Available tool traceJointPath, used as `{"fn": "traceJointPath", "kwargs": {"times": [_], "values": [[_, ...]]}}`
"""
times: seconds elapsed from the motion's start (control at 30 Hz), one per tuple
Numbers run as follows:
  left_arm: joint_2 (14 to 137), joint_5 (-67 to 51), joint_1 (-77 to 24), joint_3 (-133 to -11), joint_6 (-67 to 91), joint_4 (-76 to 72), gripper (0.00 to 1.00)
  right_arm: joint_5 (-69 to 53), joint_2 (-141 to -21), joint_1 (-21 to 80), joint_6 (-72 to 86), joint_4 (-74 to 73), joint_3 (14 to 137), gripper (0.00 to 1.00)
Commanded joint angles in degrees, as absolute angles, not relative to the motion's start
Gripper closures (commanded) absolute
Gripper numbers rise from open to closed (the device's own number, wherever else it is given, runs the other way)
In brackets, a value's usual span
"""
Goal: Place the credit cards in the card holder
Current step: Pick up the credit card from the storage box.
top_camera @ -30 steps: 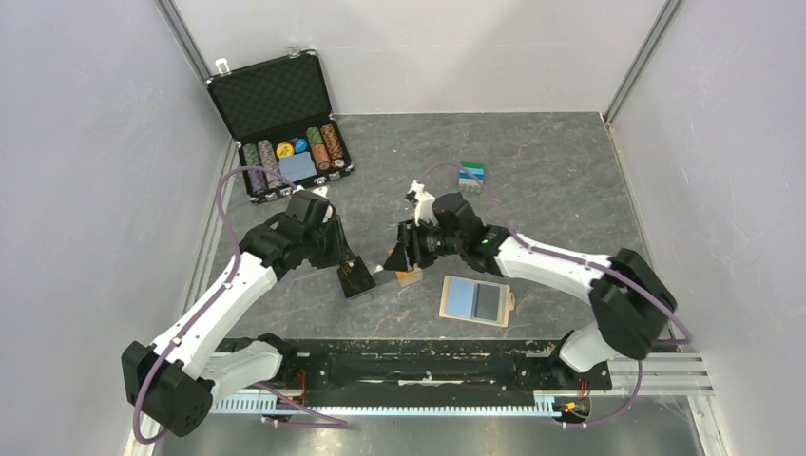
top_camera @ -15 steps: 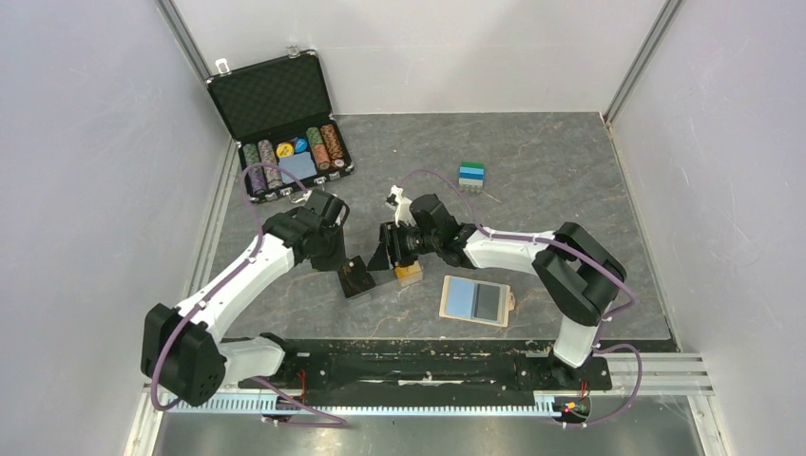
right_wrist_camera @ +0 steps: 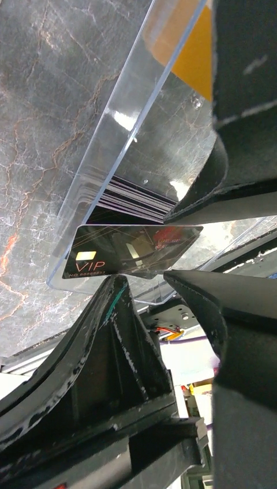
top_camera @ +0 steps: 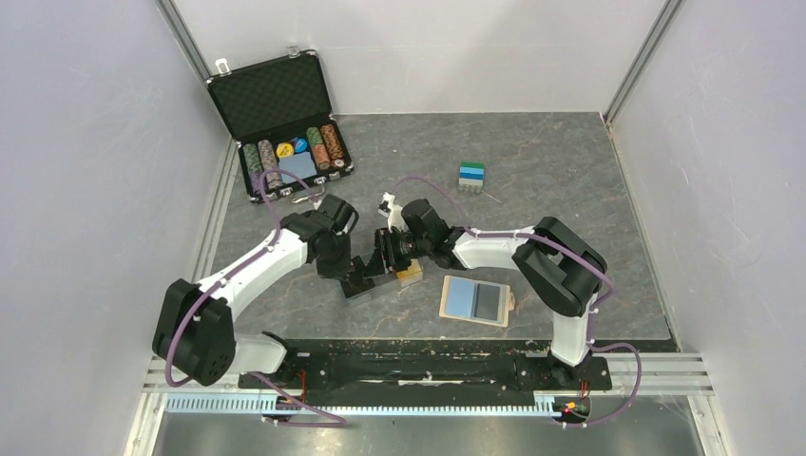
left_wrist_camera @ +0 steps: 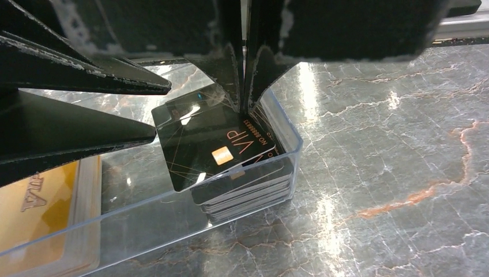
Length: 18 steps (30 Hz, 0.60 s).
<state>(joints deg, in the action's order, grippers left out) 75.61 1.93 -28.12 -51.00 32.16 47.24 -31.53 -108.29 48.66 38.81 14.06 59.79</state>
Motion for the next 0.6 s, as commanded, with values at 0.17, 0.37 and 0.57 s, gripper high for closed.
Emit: {"fn": "traceJointPath", "kwargs": {"times": [0.17, 0.37, 0.57], "values": [[77.4, 1.8, -28.9, -49.0, 29.8, 44.6, 0.98, -34.7, -110.1, 49.8, 40.6, 19.5, 62.7, 0.76], [77.4, 2.5, -29.0, -48.6, 29.6, 44.6, 0.98, -36.4, -109.9, 50.3, 43.6, 23.8, 62.6, 0.88], [76.7, 2.8, -29.0, -48.7, 29.6, 44.8, 0.98, -29.0, -109.5, 50.4, 37.3, 10.6, 65.1, 0.74]]}}
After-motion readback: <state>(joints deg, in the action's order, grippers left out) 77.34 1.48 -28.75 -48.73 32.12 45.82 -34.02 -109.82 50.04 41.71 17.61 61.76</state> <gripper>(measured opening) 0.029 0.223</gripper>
